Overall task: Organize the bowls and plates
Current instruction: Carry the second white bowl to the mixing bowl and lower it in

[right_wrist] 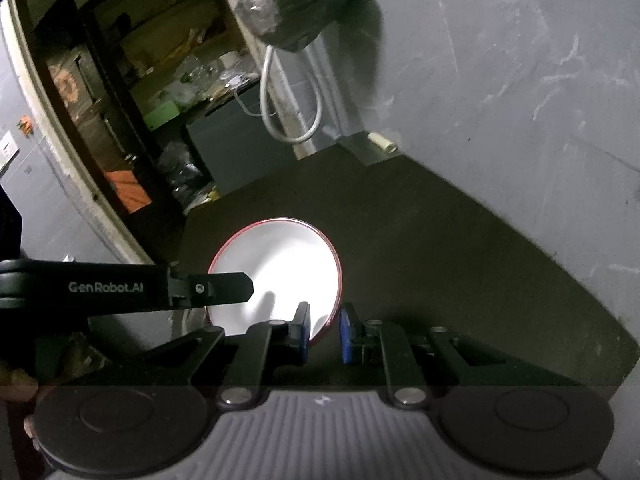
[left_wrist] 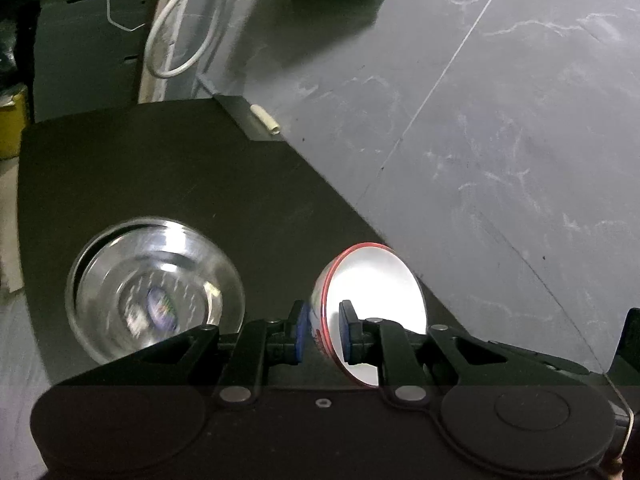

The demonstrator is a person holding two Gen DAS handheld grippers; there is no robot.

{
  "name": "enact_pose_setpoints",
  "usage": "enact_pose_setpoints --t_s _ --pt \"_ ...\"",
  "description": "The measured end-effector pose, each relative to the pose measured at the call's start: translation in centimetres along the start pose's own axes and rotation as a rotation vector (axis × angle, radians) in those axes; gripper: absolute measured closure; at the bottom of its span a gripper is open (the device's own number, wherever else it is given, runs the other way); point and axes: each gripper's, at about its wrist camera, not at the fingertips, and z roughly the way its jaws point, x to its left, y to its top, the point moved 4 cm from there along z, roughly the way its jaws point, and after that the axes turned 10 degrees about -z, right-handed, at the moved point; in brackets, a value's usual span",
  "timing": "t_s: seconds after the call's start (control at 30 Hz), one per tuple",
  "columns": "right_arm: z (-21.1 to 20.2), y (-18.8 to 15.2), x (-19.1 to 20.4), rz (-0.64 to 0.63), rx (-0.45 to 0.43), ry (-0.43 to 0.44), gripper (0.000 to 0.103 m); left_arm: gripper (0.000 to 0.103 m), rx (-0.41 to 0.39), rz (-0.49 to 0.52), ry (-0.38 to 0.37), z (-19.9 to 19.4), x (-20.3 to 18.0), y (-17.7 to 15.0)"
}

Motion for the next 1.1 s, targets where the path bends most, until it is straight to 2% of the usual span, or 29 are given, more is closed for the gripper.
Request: enact_pose_setpoints --t_s 0.43,0.7,1.1 --pt "-1.8 -3.5 4.0 -0.049 0.08 0.059 0.086 0.085 0.005 -0.042 0.041 -3.5 3.0 -4.0" --pt "-1.9 -5.4 6.2 -0.068 0.139 0.093 0.086 0.084 0.026 -0.07 0.075 -4.3 4.9 -6.1" --pt "-1.0 -6.2 7.7 -0.083 0.187 0.123 0.085 0.083 0.055 -0.106 0.11 -4.5 7.0 -7.6"
